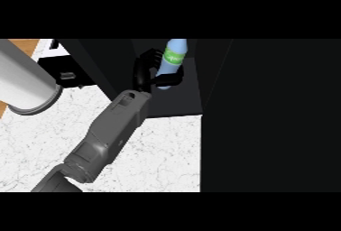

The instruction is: Pick up the bottled water, place it into the cabinet and close the cabinet

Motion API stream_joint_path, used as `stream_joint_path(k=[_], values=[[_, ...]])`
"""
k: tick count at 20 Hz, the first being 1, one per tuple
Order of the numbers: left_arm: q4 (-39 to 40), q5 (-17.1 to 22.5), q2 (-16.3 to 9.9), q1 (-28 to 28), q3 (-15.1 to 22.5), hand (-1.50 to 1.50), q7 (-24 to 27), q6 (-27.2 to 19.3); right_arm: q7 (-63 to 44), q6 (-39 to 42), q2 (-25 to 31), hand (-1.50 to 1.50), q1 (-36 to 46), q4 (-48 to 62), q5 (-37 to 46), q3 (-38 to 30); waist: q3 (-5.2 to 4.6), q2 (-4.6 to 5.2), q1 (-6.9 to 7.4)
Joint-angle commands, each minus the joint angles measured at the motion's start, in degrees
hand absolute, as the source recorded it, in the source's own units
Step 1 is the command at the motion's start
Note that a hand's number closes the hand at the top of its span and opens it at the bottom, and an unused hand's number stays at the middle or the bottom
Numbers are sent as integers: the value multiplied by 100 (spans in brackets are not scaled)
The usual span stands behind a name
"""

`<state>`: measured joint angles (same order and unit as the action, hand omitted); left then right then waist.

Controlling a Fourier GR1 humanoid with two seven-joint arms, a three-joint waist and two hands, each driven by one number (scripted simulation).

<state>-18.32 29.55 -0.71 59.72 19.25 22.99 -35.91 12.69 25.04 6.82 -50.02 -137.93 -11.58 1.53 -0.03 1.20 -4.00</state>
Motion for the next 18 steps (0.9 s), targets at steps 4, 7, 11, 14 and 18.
stream_joint_path(k=[4, 7, 11, 14, 18], values=[[621, 231, -86, 275, -608, 150, 537, -91, -201, -13, -34, -150, 27, -365, -402, 10, -9, 57, -47], [992, -25, -69, 422, -428, 150, 529, -326, -17, 135, 16, -150, 6, -160, -478, -124, -1, 44, -97], [1190, -210, -268, 609, -334, -150, 766, -544, 33, 175, 46, -150, 156, -71, -392, -136, -4, 114, -208], [1347, -264, -148, 719, -323, -150, 745, -698, -29, 246, 129, -150, 23, -274, -539, -208, -6, 107, -234], [1428, -284, -268, 791, -362, -150, 800, -579, -31, 308, 132, -150, -29, -172, -545, -187, -6, 84, -179]])
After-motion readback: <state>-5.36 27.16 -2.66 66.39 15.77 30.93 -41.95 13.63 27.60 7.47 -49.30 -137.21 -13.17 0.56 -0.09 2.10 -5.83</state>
